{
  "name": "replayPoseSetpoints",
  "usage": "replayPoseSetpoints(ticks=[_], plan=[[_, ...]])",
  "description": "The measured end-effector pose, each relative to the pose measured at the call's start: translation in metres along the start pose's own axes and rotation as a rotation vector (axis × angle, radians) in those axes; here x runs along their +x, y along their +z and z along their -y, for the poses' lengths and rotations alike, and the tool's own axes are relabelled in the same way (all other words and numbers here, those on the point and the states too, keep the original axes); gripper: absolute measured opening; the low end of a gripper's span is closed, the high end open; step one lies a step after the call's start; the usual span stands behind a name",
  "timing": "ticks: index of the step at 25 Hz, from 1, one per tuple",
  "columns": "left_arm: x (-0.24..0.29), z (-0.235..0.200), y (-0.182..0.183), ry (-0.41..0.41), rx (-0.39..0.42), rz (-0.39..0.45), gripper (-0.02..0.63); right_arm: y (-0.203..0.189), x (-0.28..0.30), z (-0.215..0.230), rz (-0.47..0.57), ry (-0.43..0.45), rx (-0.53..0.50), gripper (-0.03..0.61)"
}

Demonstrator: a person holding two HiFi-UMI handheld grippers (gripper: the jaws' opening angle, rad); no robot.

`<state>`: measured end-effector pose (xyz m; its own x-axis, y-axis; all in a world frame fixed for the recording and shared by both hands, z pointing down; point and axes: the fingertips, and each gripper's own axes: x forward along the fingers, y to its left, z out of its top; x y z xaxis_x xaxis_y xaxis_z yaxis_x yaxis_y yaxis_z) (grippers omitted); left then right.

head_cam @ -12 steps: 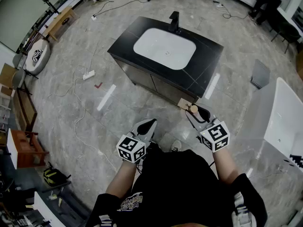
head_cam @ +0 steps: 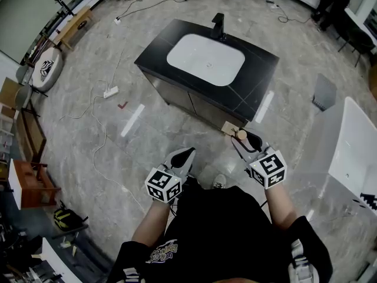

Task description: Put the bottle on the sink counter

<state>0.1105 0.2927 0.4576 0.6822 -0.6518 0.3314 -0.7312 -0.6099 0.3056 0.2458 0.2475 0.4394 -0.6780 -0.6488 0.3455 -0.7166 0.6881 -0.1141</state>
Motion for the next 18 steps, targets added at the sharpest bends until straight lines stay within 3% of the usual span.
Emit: replayPoseSetpoints(ticks=[8,18], plan=[[-0.004,-0.002,0.002,0.005,0.033,-0.004,0.0,0.006,0.004,-0.007,0.022,0.022,0.009,0.167],[-0.016,-0.019,0.005,0.026,0.018,0.011,0.0,0.01,0.024,-0.017,0.015,0.047,0.017,0.167]])
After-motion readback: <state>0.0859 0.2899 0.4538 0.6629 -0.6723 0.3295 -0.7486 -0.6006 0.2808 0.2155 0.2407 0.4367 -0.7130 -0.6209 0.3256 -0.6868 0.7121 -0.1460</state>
